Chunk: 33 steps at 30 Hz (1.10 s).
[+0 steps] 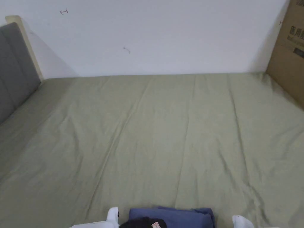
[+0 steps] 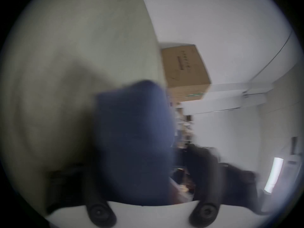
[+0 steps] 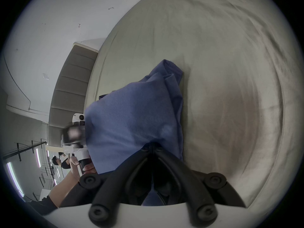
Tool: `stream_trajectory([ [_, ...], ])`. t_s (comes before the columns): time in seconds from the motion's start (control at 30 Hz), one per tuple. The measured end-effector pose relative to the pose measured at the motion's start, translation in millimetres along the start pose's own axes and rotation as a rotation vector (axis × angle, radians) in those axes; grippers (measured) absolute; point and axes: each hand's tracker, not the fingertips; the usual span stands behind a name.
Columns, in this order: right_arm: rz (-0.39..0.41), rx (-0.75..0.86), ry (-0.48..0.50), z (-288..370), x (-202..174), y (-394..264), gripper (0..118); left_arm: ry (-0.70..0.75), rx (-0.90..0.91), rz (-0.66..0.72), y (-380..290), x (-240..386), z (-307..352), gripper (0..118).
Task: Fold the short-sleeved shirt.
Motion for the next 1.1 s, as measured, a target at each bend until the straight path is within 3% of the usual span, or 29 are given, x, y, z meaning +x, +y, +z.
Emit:
stream_trajectory([
  [0.03,0.004,0.003,0.0,-0.3,0.2,-0.5,1,0.127,0.013,-0.019,-0.6,-1.2,0.1,22],
  [0.07,0.007,0.003,0.001,-0.8,0.7,-0.9,1,0.244,-0.002,-0.026,-3.5,-3.6,2.0,22],
  [0.1,0.008,0.002,0.008,-2.4,-0.9,-2.2,1,0.086,0.01,0.034,-5.7,-5.2,3.1,22],
  [0.13,0.013,0.009,0.002,-1.3,-1.8,-3.4,1,0.115,0.008,0.036,-4.0,1.9,6.4,22],
  [0.23,0.046,0.023,-0.027,6.6,-12.6,-4.8,1,0.252,-0.008,-0.044,-3.1,33.6,6.9,22],
  [0.37,0.113,0.05,-0.065,30.4,-30.4,-17.3,1,0.193,-0.014,-0.192,6.6,68.3,41.8,22],
  [0.57,0.176,0.086,-0.109,73.4,-43.2,-45.2,1,0.504,-0.071,-0.343,55.0,90.9,162.0,22],
  [0.83,0.119,0.142,-0.203,109.8,-45.2,-49.0,1,0.671,-0.025,-0.263,110.8,64.9,327.8,22],
  [1.0,0.104,0.141,-0.249,110.0,-51.6,-49.7,1,0.919,0.01,-0.232,125.1,51.8,374.9,23],
  [1.03,0.101,0.139,-0.251,109.0,-54.1,-49.9,1,0.971,0.006,-0.259,126.9,50.7,375.7,28],
  [1.07,0.101,0.135,-0.251,106.7,-56.4,-50.4,1,1.03,0.001,-0.28,129.8,49.8,376.1,45],
  [1.1,0.103,0.13,-0.254,103.6,-59.7,-51.2,1,1.102,-0.009,-0.302,132.4,49.3,375.6,89],
])
